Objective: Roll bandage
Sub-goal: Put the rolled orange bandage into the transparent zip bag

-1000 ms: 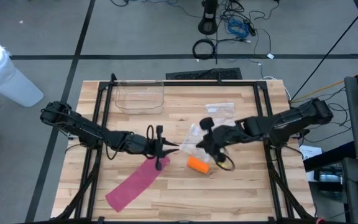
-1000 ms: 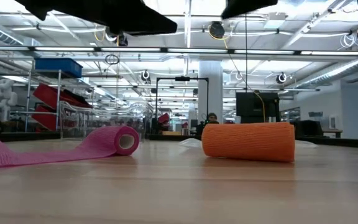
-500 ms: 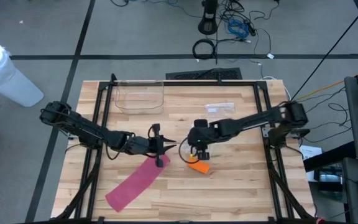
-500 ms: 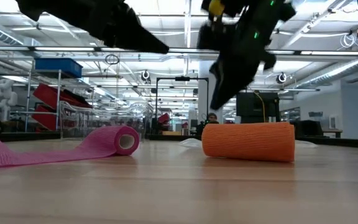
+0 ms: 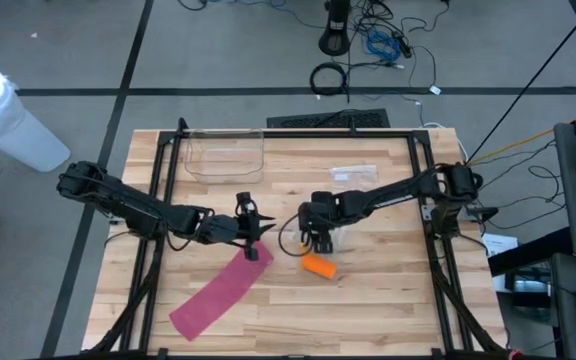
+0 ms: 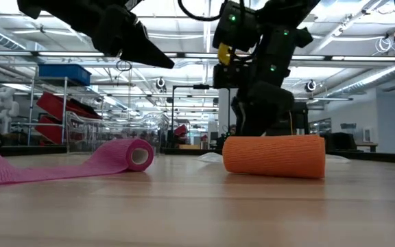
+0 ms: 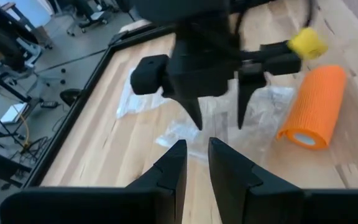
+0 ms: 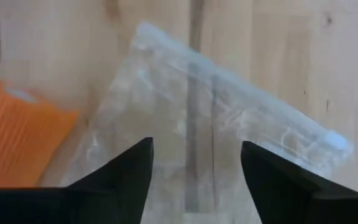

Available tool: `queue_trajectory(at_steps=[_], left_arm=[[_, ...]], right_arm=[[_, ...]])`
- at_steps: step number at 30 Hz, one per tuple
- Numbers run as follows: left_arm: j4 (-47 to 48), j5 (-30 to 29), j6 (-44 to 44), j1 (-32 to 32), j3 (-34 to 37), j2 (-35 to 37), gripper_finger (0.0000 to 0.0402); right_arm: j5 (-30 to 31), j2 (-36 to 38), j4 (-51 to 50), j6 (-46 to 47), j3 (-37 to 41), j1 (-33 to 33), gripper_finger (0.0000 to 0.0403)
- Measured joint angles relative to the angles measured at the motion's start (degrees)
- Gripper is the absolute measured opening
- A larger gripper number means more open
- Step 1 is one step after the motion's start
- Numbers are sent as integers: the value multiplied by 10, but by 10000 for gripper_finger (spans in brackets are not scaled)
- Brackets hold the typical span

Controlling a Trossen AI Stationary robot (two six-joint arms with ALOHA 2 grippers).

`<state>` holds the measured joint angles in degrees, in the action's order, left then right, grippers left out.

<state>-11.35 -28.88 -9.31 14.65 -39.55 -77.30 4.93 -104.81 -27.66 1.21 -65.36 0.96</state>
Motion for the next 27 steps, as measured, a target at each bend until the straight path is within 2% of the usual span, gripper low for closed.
queue_trajectory(at_steps=[6,10,12,14,19,20,27], left_arm=[[2,0,15,0,0,0,72],[4,0,15,0,0,0,72],[5,0,15,0,0,0,72],[7,0,15,0,0,0,72],[15,0,15,0,0,0,72],[15,0,15,0,0,0,72],[19,8,15,0,0,0,72]], right_arm=[[-31,-37,-6,10,-1,-23,251],[-64,-60,-5,-3,-4,-30,241],[-65,-64,-4,-5,-4,-29,218],[-69,-64,-4,-11,-4,-28,179],[-74,-51,-14,-44,-2,-26,33],[-74,-47,-16,-55,-2,-26,17],[-60,26,-36,-133,2,-4,2]])
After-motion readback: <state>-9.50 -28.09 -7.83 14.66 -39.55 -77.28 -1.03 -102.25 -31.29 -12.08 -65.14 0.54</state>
